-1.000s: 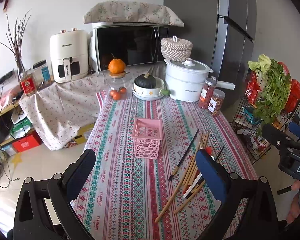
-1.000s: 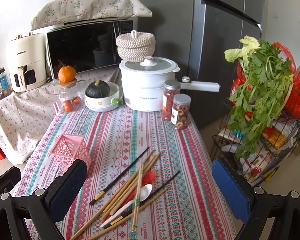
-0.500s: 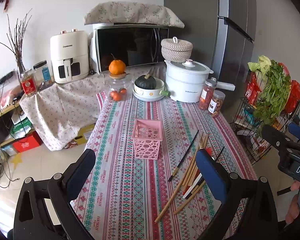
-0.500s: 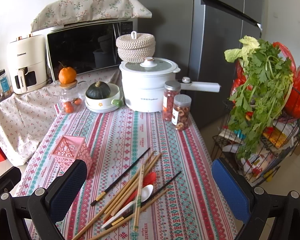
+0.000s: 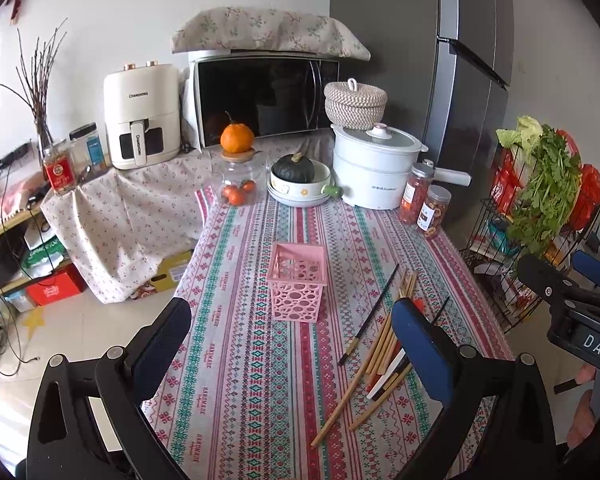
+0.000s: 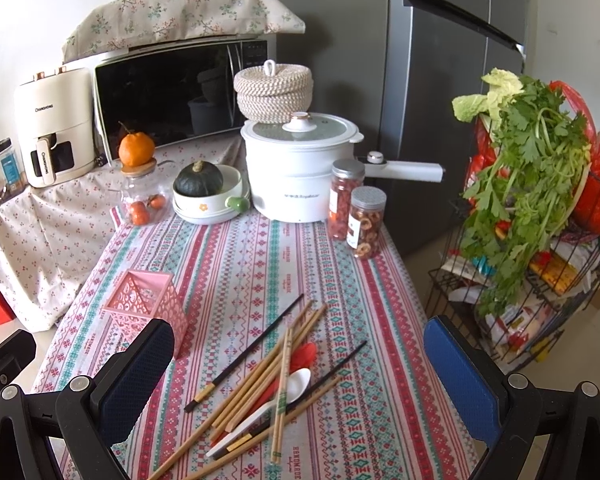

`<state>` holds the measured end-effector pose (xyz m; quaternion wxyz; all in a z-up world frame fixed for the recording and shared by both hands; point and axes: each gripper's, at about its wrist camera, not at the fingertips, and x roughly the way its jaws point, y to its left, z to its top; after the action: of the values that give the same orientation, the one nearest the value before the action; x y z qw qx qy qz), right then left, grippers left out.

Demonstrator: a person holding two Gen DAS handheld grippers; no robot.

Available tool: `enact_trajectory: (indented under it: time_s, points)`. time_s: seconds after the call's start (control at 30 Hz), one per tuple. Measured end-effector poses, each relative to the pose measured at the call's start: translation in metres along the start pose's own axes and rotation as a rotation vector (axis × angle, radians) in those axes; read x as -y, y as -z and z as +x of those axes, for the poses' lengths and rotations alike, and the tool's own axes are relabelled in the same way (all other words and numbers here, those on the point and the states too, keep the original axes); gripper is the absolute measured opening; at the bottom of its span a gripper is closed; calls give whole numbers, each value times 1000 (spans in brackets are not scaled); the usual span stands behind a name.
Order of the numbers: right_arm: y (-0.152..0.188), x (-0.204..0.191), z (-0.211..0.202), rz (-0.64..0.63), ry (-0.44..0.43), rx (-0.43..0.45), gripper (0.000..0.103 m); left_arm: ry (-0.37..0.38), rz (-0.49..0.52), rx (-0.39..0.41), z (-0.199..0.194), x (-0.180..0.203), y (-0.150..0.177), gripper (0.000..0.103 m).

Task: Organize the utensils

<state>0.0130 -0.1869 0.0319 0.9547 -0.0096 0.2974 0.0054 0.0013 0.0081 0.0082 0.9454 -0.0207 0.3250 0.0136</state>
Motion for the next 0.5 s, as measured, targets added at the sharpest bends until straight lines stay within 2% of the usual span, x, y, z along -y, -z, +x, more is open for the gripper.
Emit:
enact_trajectory:
  time_s: [0.5]
  points:
    - [2, 0, 2, 2, -1, -4, 102, 1, 0, 1, 0, -1, 1, 101]
